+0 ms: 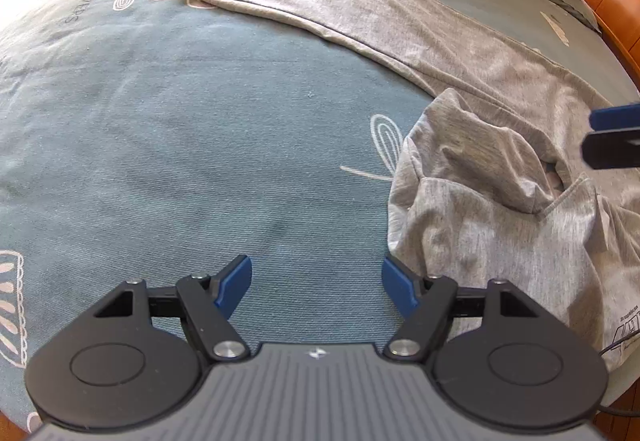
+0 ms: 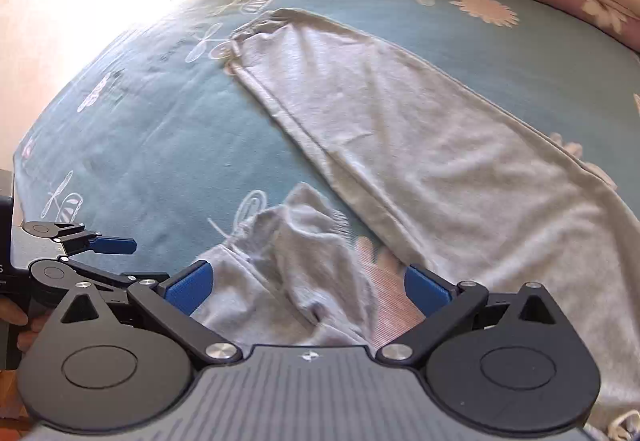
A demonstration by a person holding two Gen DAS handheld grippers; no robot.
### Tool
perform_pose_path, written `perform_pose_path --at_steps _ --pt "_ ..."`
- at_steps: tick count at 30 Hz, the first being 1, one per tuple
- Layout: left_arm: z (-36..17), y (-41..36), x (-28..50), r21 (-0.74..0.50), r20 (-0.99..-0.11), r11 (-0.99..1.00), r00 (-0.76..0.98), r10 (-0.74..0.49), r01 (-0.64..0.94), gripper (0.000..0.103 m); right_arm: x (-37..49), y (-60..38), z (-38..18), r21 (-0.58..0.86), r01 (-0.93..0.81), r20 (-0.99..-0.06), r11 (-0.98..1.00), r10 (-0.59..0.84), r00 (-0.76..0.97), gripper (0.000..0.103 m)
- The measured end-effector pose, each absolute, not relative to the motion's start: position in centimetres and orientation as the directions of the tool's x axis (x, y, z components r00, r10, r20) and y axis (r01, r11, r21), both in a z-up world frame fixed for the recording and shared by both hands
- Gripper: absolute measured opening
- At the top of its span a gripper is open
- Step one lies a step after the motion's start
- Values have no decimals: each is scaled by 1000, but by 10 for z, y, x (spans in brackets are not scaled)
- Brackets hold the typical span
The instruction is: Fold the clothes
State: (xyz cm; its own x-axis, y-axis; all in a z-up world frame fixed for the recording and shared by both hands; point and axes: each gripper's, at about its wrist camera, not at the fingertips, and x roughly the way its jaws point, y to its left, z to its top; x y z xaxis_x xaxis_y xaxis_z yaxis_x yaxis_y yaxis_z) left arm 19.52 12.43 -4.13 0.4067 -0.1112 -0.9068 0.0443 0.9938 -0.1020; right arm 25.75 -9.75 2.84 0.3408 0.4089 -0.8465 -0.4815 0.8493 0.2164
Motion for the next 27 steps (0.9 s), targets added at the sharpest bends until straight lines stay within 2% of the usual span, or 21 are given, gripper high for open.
perform_pose_path --at_steps 5,11,17,23,27 --pt "-40 149 182 -72 -909 997 412 -69 9 72 258 -6 -17 231 -613 -864 755 450 228 103" --pt "-42 171 168 -72 -913 996 406 -47 -49 72 254 18 -52 98 -602 -943 793 267 198 99" --pt "-38 165 169 -95 -906 994 419 -67 -47 72 235 -44 -45 -128 -568 -968 813 23 250 100" --pt "-34 126 186 -127 -891 991 434 -135 49 72 225 -135 -53 -178 -394 -977 902 -116 176 103" --pt "-33 89 201 -162 -878 973 426 -219 166 72 217 -185 -56 -164 -226 -979 960 -130 158 103"
